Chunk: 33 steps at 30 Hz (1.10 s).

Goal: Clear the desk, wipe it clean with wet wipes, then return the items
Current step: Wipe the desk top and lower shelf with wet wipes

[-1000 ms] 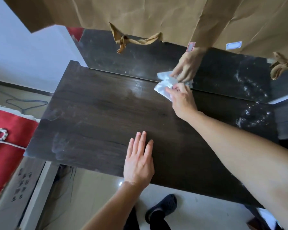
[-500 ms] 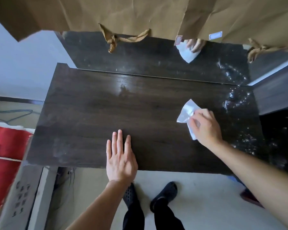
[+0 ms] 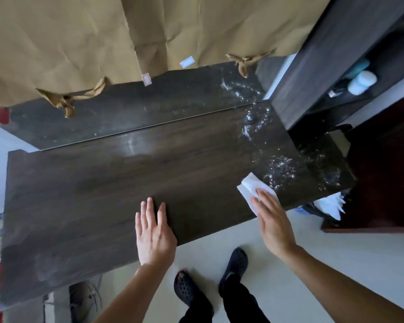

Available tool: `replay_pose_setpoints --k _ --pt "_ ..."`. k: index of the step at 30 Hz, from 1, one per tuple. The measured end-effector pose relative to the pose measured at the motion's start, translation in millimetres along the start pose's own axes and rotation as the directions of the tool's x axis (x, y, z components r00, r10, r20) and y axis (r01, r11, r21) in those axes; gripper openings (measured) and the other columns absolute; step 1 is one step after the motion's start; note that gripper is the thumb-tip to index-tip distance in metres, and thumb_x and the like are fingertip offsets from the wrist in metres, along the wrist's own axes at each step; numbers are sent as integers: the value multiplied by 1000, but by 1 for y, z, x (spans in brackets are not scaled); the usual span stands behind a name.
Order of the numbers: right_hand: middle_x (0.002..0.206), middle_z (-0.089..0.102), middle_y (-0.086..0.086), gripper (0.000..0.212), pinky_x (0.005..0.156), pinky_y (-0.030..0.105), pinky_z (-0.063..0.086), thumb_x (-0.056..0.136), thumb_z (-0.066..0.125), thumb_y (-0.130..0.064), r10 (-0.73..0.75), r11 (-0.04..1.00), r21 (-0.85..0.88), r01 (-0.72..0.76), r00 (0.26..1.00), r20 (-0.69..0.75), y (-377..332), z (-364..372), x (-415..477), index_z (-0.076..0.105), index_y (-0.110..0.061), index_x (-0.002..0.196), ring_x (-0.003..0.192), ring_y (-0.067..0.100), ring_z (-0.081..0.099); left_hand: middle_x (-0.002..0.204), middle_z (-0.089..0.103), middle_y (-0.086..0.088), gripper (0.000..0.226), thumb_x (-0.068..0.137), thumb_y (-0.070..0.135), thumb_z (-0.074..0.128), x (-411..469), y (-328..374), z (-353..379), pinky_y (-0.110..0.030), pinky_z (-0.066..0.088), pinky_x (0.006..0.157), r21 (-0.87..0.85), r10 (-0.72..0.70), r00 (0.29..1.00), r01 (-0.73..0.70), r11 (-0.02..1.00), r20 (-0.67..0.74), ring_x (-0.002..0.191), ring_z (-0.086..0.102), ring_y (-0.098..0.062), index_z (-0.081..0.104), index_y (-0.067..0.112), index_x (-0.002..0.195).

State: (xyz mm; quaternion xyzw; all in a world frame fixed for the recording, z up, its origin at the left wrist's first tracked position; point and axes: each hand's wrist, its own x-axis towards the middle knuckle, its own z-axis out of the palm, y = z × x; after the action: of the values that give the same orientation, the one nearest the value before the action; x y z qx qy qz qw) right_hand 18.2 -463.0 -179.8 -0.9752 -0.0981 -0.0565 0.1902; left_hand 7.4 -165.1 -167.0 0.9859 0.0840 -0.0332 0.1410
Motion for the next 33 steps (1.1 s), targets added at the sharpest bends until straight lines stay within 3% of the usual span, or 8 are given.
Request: replay_pose_setpoints --k 2,7,12,17,20,24,28,33 --pt "139 49 12 44 107 38 39 82 58 9 97 995 -14 -98 994 -58 0 1 -4 58 -2 124 133 25 38 145 37 -24 54 78 14 35 8 32 2 -49 24 113 -35 62 998 -62 997 11 137 30 -39 53 4 128" --pt "137 51 10 39 110 26 33 91 40 3 -144 989 -21 144 990 2 28 2 -29 60 -4 123 132 21 41 147 36 -22 49 85 8 38 21 105 17 -48 25 114 -129 129 991 -123 984 34 138 29 -38 49 5 133" --pt "130 55 21 40 98 49 47 81 64 10 214 968 -120 -219 975 -50 116 -46 12 57 6 120 124 35 51 151 29 -20 46 93 13 37 31 137 37 -46 13 118 -131 7 999 -2 991 34 143 17 -34 42 5 139" --pt "138 52 9 33 108 30 37 96 49 -16 46 998 33 -48 998 46 98 -49 2 58 -2 124 132 23 43 151 28 -20 51 89 21 32 32 155 53 -49 9 117 -129 -116 993 111 985 -31 143 15 -35 45 2 134" --pt "126 62 3 35 96 29 47 96 43 -28 9 994 110 -15 998 57 124 -60 16 68 -6 107 121 17 52 153 26 -19 50 91 23 30 33 161 58 -49 7 118 -98 -152 988 147 984 -42 144 12 -32 43 4 135" --pt "95 61 14 16 71 39 51 88 58 -11 102 995 27 -101 994 -49 157 -55 105 62 2 80 89 28 52 152 26 -20 50 92 23 28 33 163 65 -48 6 118 -36 -165 983 162 986 -87 144 14 -34 41 5 136" --pt "123 57 11 32 98 38 44 82 56 8 -11 1000 -23 11 1000 1 168 -37 153 63 -4 111 115 30 51 150 29 -22 50 92 23 27 32 164 66 -50 11 117 1 -147 981 148 989 -131 142 19 -36 44 3 134" --pt "142 45 10 43 113 42 30 90 41 9 -327 943 118 310 927 184 150 -38 66 53 -3 130 137 26 35 150 30 -23 49 92 22 28 33 167 62 -52 14 115 18 -152 978 156 988 -143 141 20 -38 45 2 133"
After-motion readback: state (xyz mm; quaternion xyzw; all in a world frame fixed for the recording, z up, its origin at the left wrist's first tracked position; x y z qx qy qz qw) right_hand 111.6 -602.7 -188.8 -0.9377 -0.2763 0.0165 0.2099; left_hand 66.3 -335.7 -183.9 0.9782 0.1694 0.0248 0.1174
